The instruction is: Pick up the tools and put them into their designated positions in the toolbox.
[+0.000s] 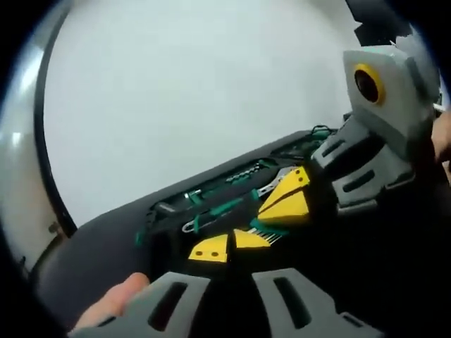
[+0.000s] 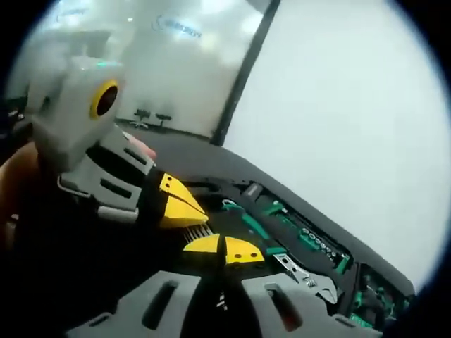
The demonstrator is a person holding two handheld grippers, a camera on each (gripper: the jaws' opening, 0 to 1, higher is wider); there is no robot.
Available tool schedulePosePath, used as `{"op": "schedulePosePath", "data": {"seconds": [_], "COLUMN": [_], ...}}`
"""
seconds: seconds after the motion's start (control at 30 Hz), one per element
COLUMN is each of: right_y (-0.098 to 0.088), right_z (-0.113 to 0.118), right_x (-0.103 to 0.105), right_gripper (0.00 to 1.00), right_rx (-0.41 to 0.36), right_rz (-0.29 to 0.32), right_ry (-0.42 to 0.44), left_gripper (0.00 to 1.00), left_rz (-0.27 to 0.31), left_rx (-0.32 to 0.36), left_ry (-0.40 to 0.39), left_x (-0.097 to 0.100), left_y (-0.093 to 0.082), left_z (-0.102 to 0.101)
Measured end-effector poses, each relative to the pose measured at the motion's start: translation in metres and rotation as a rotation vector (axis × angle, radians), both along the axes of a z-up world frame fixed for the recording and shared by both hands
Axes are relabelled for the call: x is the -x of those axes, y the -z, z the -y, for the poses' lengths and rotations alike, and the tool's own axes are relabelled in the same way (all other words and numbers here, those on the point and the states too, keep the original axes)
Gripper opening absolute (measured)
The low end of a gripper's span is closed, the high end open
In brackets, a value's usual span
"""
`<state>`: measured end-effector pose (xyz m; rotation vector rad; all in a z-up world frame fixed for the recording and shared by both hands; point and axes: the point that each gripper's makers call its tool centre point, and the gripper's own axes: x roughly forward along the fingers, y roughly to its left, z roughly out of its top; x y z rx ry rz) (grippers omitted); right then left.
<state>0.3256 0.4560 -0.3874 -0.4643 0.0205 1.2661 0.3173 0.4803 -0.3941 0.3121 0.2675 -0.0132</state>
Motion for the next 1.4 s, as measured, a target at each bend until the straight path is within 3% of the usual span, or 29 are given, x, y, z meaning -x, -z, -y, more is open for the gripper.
{"op": "schedulePosePath", "data": {"seconds": [0.37, 0.5, 0.63, 0.7, 0.8, 0.83, 0.9, 0.97, 1.0, 1.07, 1.1, 1.13, 1.3, 1.33, 1.4], "right_y": [0.000, 0.001, 0.000, 0.002, 0.001, 0.002, 0.004, -0.003, -0.023, -0.048, -0.049, -0.047, -0.060, -0.059, -0.058], "right_z": [-0.001, -0.002, -0.002, -0.005, -0.006, -0.004, -0.001, 0.008, 0.017, 0.039, 0.050, 0.062, 0.145, 0.163, 0.199], "right_x": [0.001, -0.001, 0.001, 0.001, 0.002, 0.000, 0.001, -0.002, -0.009, -0.009, -0.011, -0.020, -0.017, -0.020, -0.021], "right_gripper": [0.00, 0.00, 0.00, 0.00, 0.00, 0.00, 0.00, 0.00, 0.00, 0.00, 0.00, 0.00, 0.05, 0.05, 0.05], "right_rx": [0.006, 0.012, 0.014, -0.001, -0.006, -0.016, -0.029, -0.010, -0.134, -0.305, -0.318, -0.311, -0.319, -0.310, -0.319], "right_rz": [0.049, 0.028, 0.046, 0.002, 0.054, 0.013, -0.125, -0.102, -0.188, -0.429, -0.516, -0.525, -0.219, -0.144, 0.069], "right_ry": [-0.006, -0.006, -0.016, -0.011, -0.009, 0.012, -0.023, -0.107, -0.056, -0.029, -0.021, 0.007, 0.089, 0.130, 0.232], "left_gripper": [0.00, 0.00, 0.00, 0.00, 0.00, 0.00, 0.00, 0.00, 0.00, 0.00, 0.00, 0.00, 0.00, 0.00, 0.00], "left_rz": [-0.009, -0.016, -0.046, -0.039, -0.002, 0.028, 0.072, 0.086, 0.103, 0.096, 0.093, 0.087, 0.091, 0.096, 0.110], "left_rx": [0.005, -0.005, 0.045, 0.045, 0.012, -0.014, -0.093, -0.131, -0.164, -0.143, -0.137, -0.117, -0.131, -0.142, -0.168], "left_ry": [-0.013, -0.015, -0.024, -0.027, -0.033, -0.025, -0.022, -0.041, -0.045, -0.052, -0.054, -0.060, -0.070, -0.070, -0.078], "left_x": [0.001, 0.001, -0.004, -0.006, -0.007, -0.008, -0.012, -0.007, -0.007, -0.007, -0.006, -0.006, -0.004, -0.003, -0.002], "left_y": [0.002, 0.002, 0.007, 0.007, 0.005, 0.002, -0.002, -0.003, -0.007, -0.007, -0.007, -0.006, -0.006, -0.006, -0.008], "left_z": [-0.001, 0.000, -0.002, -0.002, -0.004, -0.003, -0.006, -0.004, -0.005, -0.009, -0.010, -0.011, -0.012, -0.012, -0.012]}}
